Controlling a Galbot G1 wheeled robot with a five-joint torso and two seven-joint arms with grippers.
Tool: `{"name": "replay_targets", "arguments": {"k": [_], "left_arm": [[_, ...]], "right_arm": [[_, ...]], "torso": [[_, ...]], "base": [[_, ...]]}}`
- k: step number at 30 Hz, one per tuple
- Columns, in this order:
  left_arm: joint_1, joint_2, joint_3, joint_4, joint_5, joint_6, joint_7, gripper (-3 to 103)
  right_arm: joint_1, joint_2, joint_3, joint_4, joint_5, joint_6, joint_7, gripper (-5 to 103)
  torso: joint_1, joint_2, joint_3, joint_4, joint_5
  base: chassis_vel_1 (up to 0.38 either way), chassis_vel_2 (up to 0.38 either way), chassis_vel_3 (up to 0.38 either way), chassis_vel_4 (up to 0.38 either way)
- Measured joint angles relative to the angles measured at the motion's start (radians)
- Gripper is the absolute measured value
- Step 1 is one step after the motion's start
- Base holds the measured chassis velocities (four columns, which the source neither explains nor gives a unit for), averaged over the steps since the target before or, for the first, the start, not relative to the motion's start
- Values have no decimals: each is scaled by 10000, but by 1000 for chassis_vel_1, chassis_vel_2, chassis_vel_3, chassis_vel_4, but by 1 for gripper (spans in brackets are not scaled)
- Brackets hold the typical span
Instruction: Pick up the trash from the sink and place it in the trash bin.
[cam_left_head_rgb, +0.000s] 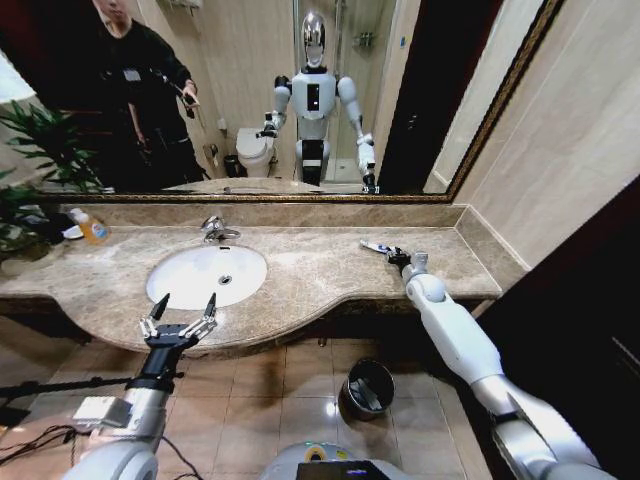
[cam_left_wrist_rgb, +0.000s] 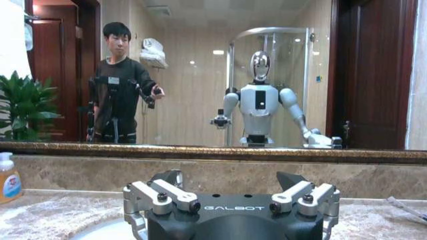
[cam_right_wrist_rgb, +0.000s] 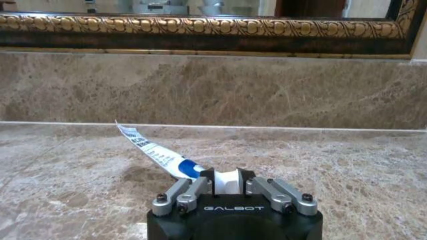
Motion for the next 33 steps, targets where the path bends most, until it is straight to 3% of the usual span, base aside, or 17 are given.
{"name": "replay_targets", "arguments": {"k": [16,24,29,33], "left_arm": [[0,0,0,0,0,0,0,100],[0,0,0,0,0,0,0,100],[0,-1,0,0,0,0,2,100],[0,0,0,0,0,0,0,100]], "right_arm": [[-1876,-838,772,3072,363,62,324,20],[-4320,-1510,1894,5825,706,51,200,20],[-5445,-1511,2381,6869,714,41,134,20],[-7428,-1223,3224,7880,559,102,-201,20]], "torso": [[0,2,0,1,0],[0,2,-1,-2,0],[0,2,-1,2,-1],[0,3,-1,-1,0]], "base": [[0,0,0,0],[0,0,0,0],[0,0,0,0],[0,0,0,0]]}}
